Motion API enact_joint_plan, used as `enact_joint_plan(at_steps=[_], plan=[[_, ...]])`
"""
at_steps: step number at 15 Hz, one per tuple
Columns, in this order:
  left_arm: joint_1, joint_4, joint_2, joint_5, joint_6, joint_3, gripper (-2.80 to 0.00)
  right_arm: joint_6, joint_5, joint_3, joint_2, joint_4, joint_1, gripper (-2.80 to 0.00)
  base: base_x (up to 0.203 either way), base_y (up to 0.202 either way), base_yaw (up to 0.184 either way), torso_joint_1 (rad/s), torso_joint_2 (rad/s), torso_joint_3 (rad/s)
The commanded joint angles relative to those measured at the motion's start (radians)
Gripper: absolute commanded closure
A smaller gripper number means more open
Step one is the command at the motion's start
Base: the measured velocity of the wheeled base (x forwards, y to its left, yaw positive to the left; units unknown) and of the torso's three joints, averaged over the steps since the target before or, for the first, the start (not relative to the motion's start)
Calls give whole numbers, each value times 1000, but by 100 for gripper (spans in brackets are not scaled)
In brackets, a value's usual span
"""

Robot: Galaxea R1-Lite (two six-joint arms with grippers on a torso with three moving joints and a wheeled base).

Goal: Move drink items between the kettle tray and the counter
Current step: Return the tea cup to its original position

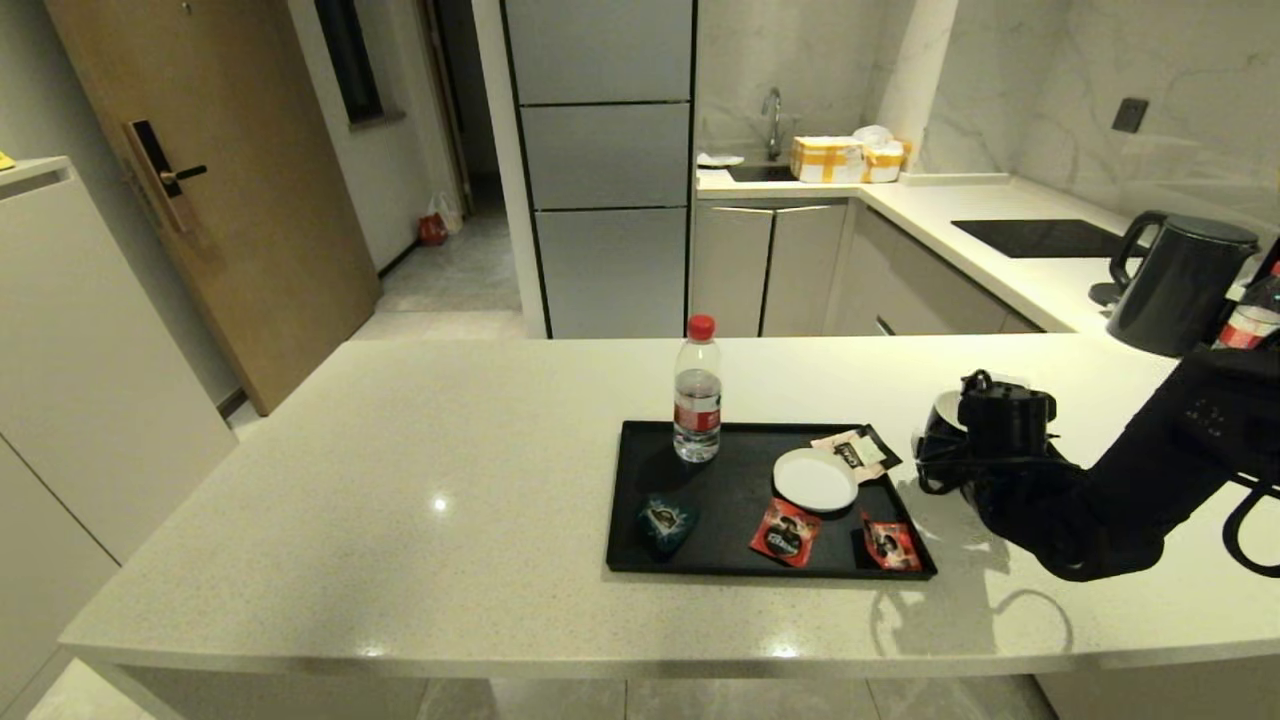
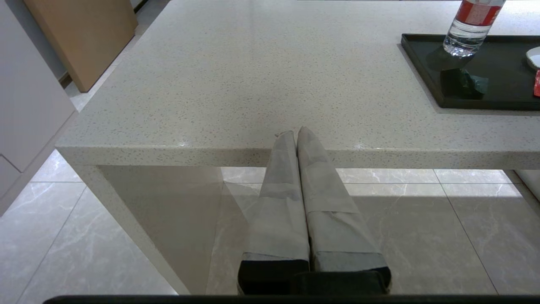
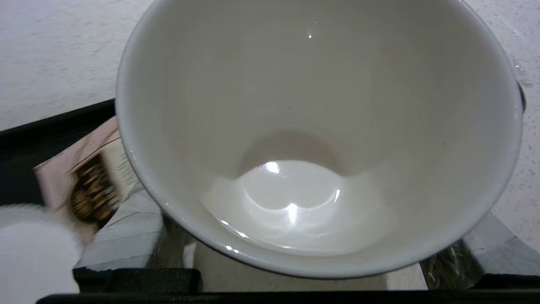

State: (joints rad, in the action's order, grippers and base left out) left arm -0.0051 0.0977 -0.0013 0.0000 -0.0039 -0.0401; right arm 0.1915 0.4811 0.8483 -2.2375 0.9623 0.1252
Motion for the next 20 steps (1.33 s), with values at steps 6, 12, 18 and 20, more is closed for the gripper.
enact_joint_plan(at_steps=[6,12,18,20], plan=[[1,1,1,0,-1,0,0,-3,6,-72,102,-19,238,0,0,0,0,0,0,0],[0,1,1,0,-1,0,0,-8,7,49,1,-71,298,0,0,0,0,0,0,0],[0,1,1,0,-1,0,0,-12,7,124,-46,-121,324,0,0,0,0,0,0,0],[-1,1,1,0,-1,0,0,-10,7,127,-59,-119,324,0,0,0,0,0,0,0]])
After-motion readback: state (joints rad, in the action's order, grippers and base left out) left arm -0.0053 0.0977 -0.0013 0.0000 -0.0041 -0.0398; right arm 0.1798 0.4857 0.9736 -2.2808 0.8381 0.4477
